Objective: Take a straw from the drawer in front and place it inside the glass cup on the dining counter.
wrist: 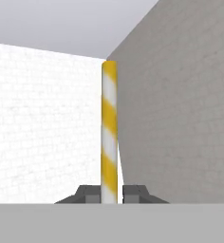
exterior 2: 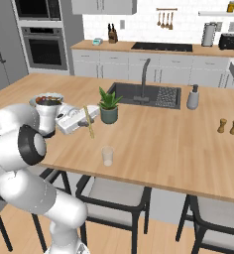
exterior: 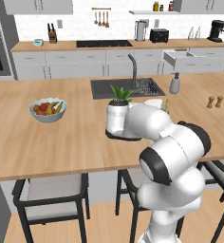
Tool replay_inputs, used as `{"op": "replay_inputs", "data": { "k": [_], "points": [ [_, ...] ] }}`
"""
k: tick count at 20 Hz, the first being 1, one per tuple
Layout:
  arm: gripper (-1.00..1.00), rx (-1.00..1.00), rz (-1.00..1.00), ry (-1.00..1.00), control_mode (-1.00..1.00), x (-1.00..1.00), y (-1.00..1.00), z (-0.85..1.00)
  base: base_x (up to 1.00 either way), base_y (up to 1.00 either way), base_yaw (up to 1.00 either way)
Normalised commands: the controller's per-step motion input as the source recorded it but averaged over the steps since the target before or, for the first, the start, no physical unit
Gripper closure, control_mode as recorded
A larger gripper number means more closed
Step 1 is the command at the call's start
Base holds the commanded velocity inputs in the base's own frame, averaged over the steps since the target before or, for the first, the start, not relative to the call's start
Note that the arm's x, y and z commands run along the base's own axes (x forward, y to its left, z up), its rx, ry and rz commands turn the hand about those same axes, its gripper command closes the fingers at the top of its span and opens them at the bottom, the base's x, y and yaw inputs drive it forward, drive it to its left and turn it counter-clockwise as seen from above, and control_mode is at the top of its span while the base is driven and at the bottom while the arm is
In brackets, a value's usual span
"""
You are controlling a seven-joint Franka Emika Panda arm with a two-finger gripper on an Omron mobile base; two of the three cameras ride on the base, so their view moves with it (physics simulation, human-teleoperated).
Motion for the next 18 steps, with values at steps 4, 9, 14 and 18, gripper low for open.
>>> {"op": "replay_inputs", "data": {
  "k": [4,9,14,18],
  "points": [
    [1.00,0.00,0.00,0.05,-1.00,-0.01,-0.22,-0.24,0.00,0.00,0.00],
    [1.00,-0.04,0.00,0.19,-1.00,0.01,-0.10,-0.56,0.00,0.00,0.00],
    [1.00,-0.01,0.00,0.05,-1.00,0.01,-0.01,-0.52,0.00,0.00,0.00],
    [1.00,0.00,0.00,0.00,-1.00,0.08,0.00,-0.06,0.00,0.00,0.00]
  ]
}}
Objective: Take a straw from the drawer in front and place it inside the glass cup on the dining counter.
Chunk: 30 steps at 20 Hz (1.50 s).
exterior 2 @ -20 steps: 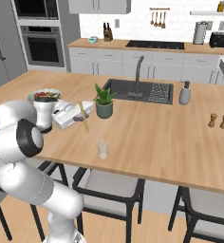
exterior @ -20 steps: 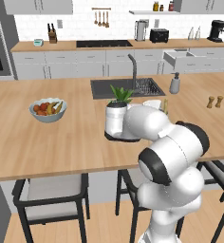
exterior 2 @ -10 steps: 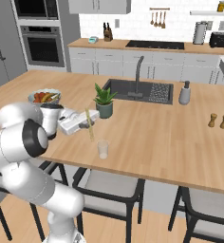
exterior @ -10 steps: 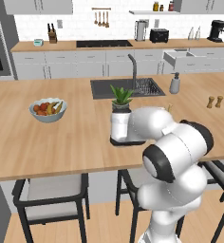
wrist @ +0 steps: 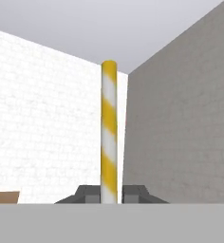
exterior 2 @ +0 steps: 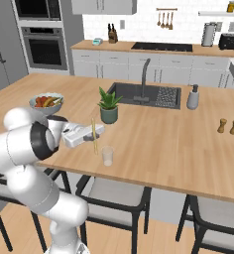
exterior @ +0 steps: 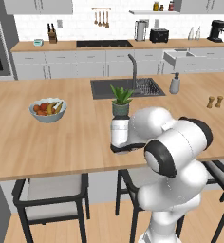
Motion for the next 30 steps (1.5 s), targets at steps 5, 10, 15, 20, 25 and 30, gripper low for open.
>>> {"op": "replay_inputs", "data": {
  "k": [5,10,15,20,25,30],
  "points": [
    [1.00,0.00,0.00,0.00,-1.00,0.20,0.00,0.00,0.00,0.00,0.00],
    [1.00,0.00,0.00,0.00,-1.00,0.23,0.00,0.00,0.00,0.00,0.00],
    [1.00,0.00,0.00,0.00,-1.00,0.23,0.00,-0.09,0.00,0.00,0.00],
    [1.00,0.00,0.00,0.00,-1.00,0.20,0.00,-0.29,0.00,0.00,0.00],
    [1.00,0.00,0.00,0.00,-1.00,0.18,0.00,-0.24,0.00,0.00,0.00],
    [1.00,0.00,0.00,0.00,-1.00,0.25,-0.01,-0.14,0.00,0.00,0.00]
  ]
}}
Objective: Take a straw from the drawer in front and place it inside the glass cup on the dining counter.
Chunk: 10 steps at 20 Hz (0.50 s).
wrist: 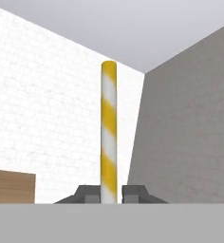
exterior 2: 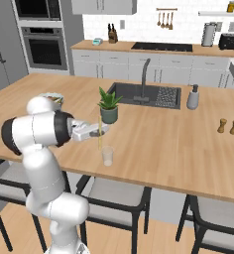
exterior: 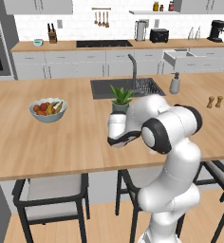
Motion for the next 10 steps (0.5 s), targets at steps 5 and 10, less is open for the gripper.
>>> {"op": "replay_inputs", "data": {
  "k": [5,10],
  "points": [
    [1.00,0.00,0.00,0.00,-1.00,0.22,-0.08,-0.21,0.00,0.00,0.00],
    [1.00,0.00,0.00,0.00,-1.00,0.15,-0.07,-0.17,0.00,0.00,0.00]
  ]
}}
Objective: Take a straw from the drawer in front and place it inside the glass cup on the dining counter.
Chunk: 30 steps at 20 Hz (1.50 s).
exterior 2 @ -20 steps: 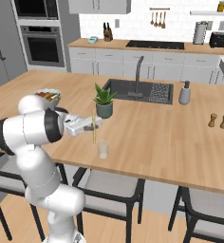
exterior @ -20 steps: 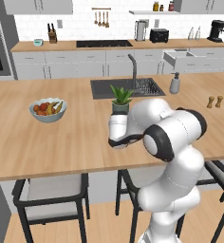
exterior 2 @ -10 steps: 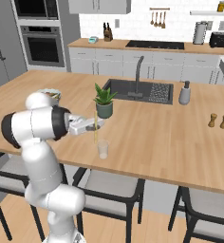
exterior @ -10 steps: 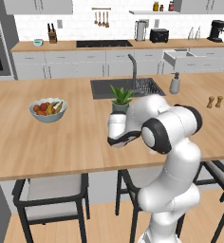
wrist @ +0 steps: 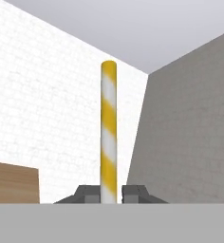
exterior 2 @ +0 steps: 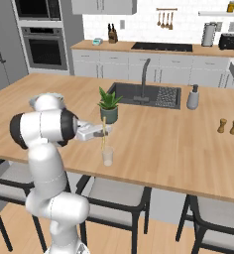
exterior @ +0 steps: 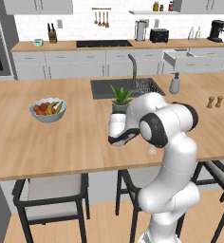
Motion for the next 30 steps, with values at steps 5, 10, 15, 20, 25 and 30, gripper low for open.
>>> {"op": "replay_inputs", "data": {
  "k": [5,10,15,20,25,30],
  "points": [
    [1.00,0.00,0.00,-0.01,-1.00,0.14,-0.04,-0.19,0.00,0.00,0.00],
    [1.00,0.00,0.00,0.00,-1.00,0.21,0.00,-0.20,0.00,0.00,0.00],
    [1.00,0.00,0.00,-0.02,-1.00,0.21,-0.02,-0.14,0.00,0.00,0.00],
    [1.00,0.00,0.00,-0.03,-1.00,0.17,-0.07,-0.17,0.00,0.00,0.00],
    [1.00,0.00,0.00,-0.04,-1.00,0.18,-0.05,-0.21,0.00,0.00,0.00],
    [1.00,-0.01,0.00,-0.04,-1.00,0.17,0.00,-0.20,0.00,0.00,0.00]
  ]
}}
